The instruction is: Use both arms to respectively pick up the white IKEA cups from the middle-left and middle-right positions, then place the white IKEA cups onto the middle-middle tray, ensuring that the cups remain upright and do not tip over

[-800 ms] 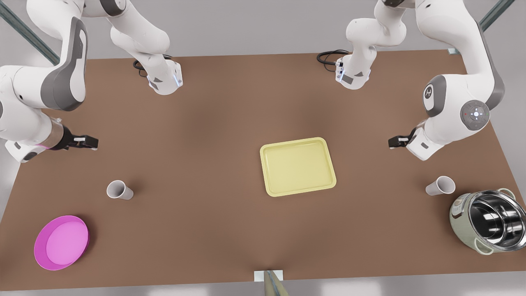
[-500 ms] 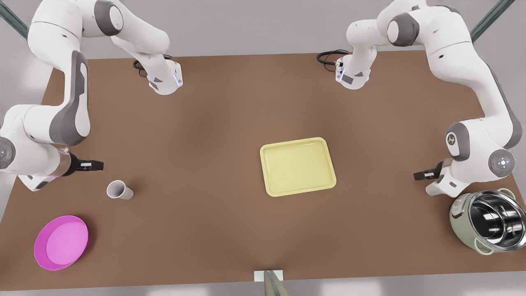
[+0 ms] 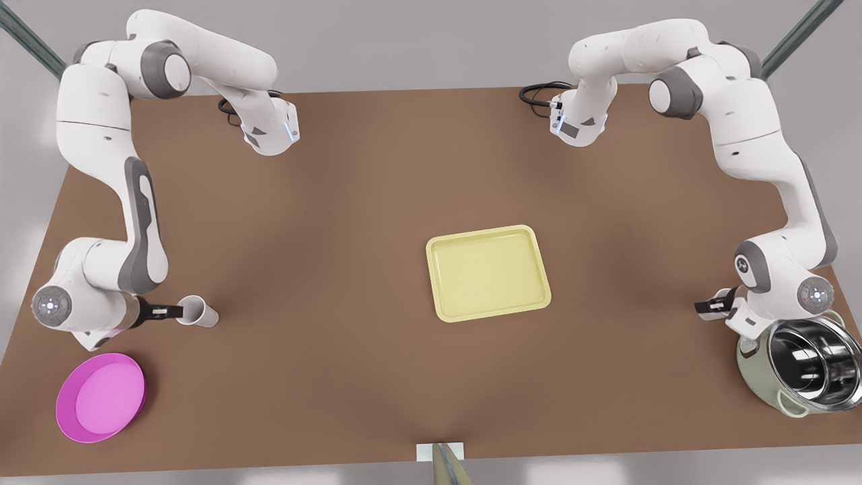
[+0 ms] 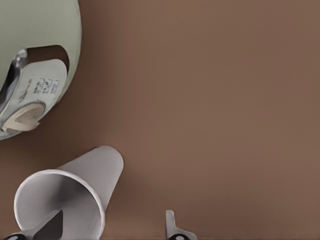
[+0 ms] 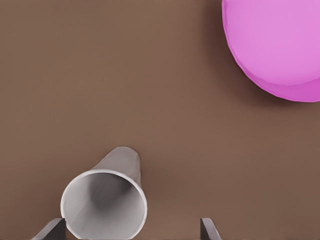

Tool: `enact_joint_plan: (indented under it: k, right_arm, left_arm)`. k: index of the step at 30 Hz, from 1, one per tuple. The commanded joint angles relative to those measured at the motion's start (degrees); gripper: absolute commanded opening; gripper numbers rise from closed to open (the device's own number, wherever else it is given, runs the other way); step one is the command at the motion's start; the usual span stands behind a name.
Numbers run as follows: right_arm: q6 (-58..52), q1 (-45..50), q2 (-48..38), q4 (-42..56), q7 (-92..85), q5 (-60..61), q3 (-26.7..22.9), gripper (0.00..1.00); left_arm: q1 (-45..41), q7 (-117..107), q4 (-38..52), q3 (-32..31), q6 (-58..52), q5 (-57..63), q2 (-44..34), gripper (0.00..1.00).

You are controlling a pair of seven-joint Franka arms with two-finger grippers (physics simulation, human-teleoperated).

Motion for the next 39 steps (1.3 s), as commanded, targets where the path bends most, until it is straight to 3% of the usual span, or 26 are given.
enact_joint_plan:
  k: [1,5,8,9,15,16,18,20,24,28,29,30,32,33,35,39]
  right_arm:
    - [9.17,-0.62,0.18,-2.39,-3.30,0.08,-0.03,1.00]
    - [9.62,-1.07,1.06,-3.71,-3.30,0.16,-0.03,1.00]
    - [9.61,-1.33,1.24,-4.41,-3.21,0.17,0.05,1.00]
    - [9.61,-1.42,1.15,-4.59,-3.21,0.17,0.05,1.00]
    - [9.61,-1.94,1.33,-5.73,-3.30,0.16,0.05,1.00]
    - [9.61,-1.94,1.33,-6.17,-3.30,0.08,0.05,1.00]
    - [9.53,-1.94,1.24,-6.17,-3.30,0.08,0.05,1.00]
    - [9.53,-1.94,1.33,-6.17,-3.30,0.08,0.05,1.00]
    - [9.44,-2.03,2.12,-7.40,-3.30,0.17,0.05,1.00]
    - [9.44,-2.65,3.53,-7.31,-3.30,0.08,0.05,0.99]
    - [9.44,-2.65,3.88,-7.31,-3.30,0.08,0.05,0.90]
    - [9.44,-2.65,3.88,-7.31,-3.30,0.08,-0.03,0.62]
    - [8.91,-2.65,3.70,-7.14,-3.91,-0.01,0.05,0.28]
    - [8.82,-2.47,3.53,-6.79,-4.18,-0.01,0.05,0.21]
    - [8.74,-2.03,3.35,-6.61,-3.74,-0.01,0.49,0.21]
    - [6.37,-1.94,3.44,-4.85,-3.56,0.08,5.41,0.21]
  left_arm:
    - [0.22,5.25,-0.88,0.00,1.15,-0.02,0.29,1.00]
    - [0.49,5.16,-1.41,0.09,1.59,0.07,1.08,1.00]
    - [0.49,5.16,-0.97,0.09,1.85,0.42,1.08,0.42]
    - [0.49,5.25,-0.62,0.09,2.12,0.42,1.34,0.39]
    - [1.28,5.43,-0.53,0.97,6.78,1.30,2.22,0.37]
    - [1.19,5.08,-0.62,0.97,6.69,1.21,1.70,0.22]
    - [-0.21,0.16,-1.67,0.97,6.69,0.86,-0.85,0.21]
    - [-4.52,-8.27,-3.08,0.97,4.93,0.86,-3.40,0.21]
    - [-24.30,-35.26,-0.27,0.35,0.01,0.16,-3.93,0.21]
    - [-31.33,-55.38,-0.18,-7.99,-4.65,2.00,-5.60,0.21]
    - [-32.39,-60.66,-0.18,-8.69,-4.39,2.53,-5.60,0.21]
    - [-32.30,-63.90,-1.58,-10.53,-0.80,4.20,-5.86,0.21]
    - [-31.77,-67.78,-10.19,-13.44,6.68,4.03,-10.16,0.21]
    - [-31.33,-70.33,-12.30,-15.37,9.67,4.03,-10.35,0.21]
    - [-30.01,-71.48,-18.45,-17.84,15.56,4.03,-11.22,0.21]
    - [-30.54,-73.23,-23.12,-17.84,15.48,4.38,-13.51,0.21]
